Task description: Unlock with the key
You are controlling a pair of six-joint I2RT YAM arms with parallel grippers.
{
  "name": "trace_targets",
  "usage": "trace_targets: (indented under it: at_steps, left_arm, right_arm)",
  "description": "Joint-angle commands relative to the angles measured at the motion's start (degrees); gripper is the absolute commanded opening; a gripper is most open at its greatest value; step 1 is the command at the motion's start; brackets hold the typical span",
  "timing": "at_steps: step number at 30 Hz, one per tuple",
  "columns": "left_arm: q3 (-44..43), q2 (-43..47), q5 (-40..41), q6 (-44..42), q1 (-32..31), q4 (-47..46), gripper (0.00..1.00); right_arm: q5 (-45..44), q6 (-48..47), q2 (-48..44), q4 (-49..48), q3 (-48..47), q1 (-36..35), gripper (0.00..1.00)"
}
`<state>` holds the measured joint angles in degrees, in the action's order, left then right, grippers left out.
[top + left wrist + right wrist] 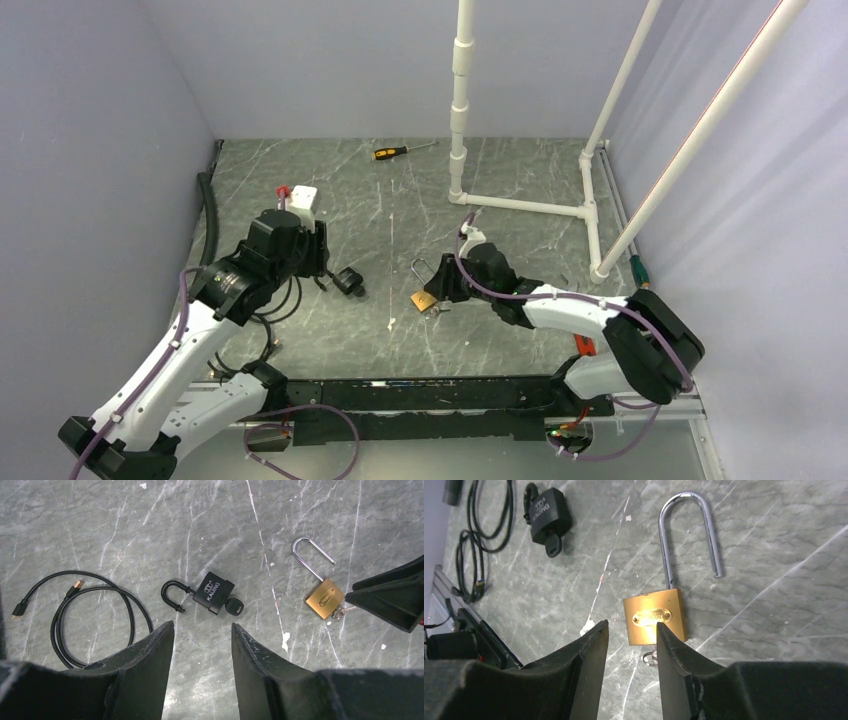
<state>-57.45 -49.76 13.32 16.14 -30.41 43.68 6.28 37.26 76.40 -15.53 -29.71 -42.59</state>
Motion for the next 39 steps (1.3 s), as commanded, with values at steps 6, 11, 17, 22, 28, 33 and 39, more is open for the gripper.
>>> trace_targets:
  at_steps: [6,11,17,22,28,33,39]
  left_arm:
    - [0.4,1.1,-1.5,-1.1,0.9,-2.8,0.74]
    - [0.8,2.4,-1.8,-1.1,1.4,-3.4,0.94]
    - [0.8,2.6,-1.3,-0.9,1.7,-3.1,0.95]
    - [1.3,3.9,-0.2,-1.1,1.8,-3.4,0.95]
    - [2.0,5.1,-0.4,-1.4,1.8,-4.2,0.95]
    - [2.0,4.5,-0.6,-1.4,1.8,-4.5,0.94]
    - [2.4,4.3,0.4,-1.4,1.8,-4.6,0.94]
  right_arm:
    - [0.2,-5.1,1.9,-4.7,-4.8,-4.6,0.44]
    - [-7.6,-12.7,-5.9,2.1,-8.2,-12.4,0.76]
    - [-15.5,-16.4,-17.7,5.0,-7.0,-15.1,0.98]
    - [-25.1,-18.9,-26.8,11.0,-5.9,-15.2,1.0]
    - [-39.4,-10.8,-32.8,20.3,-5.2,-15.1,1.0]
    - [-43.8,-8.1,-37.3,21.5,-0.4,-15.1,1.0]
    - [-42.7,-9.2,-42.2,19.8,3.6,-15.1,1.0]
